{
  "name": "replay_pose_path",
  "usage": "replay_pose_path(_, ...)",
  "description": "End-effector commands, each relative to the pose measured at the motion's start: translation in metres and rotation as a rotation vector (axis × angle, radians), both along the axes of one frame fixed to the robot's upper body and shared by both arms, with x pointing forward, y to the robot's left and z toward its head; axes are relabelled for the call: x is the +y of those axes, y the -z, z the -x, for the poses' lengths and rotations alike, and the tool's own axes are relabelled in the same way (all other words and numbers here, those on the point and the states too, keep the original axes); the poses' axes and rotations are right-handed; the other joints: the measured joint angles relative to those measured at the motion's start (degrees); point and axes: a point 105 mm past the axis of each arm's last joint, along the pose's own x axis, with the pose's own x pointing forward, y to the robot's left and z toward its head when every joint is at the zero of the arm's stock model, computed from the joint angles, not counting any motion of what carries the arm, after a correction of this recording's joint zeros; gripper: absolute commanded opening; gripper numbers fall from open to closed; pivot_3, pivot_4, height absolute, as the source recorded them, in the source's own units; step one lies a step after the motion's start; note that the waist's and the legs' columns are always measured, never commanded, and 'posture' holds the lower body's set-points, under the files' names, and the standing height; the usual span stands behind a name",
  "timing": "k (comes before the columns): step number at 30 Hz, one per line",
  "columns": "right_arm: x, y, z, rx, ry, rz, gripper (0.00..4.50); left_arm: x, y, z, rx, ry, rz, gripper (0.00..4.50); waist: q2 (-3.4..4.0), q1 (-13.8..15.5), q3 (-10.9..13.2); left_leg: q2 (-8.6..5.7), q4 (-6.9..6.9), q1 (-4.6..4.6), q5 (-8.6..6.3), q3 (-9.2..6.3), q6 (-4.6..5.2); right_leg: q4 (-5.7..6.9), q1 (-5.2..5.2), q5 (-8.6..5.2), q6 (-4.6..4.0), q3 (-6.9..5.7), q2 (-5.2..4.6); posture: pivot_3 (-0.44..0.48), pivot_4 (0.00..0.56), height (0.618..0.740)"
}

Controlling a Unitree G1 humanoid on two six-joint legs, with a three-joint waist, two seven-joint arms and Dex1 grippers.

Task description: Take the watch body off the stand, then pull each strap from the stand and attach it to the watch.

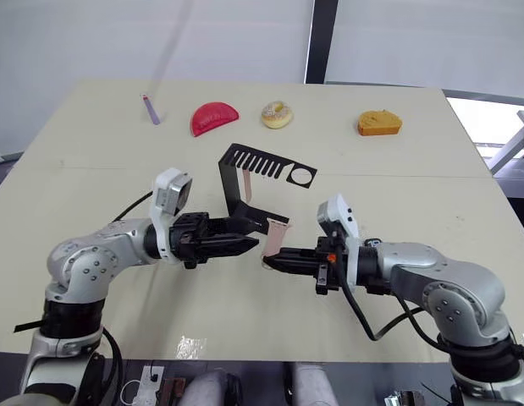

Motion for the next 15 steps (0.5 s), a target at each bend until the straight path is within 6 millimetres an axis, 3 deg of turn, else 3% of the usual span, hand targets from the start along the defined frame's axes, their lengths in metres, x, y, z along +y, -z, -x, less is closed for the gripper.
replay_pose_path(1,0.003,-0.007,0.006,-0.002,-0.05,-0.02,0.0,-0.009,-0.007,0.007,-0.02,0.067,0.042,2.75,0.0,0.2,0.0,-0.01,0.03,0.0,0.01,0.0,0.01,0.01,0.02,0.0,0.0,0.01,-0.02,0.0,0.15,0.737)
replay_pose_path(15,0.004,-0.007,0.006,0.025,-0.054,-0.034,0.0,-0.032,-0.014,0.008,-0.044,0.074,0.098,2.75,0.0,0.2,0.0,-0.02,0.05,0.01,0.01,-0.02,0.01,0.04,0.03,0.0,0.0,0.01,-0.02,0.0,0.15,0.737)
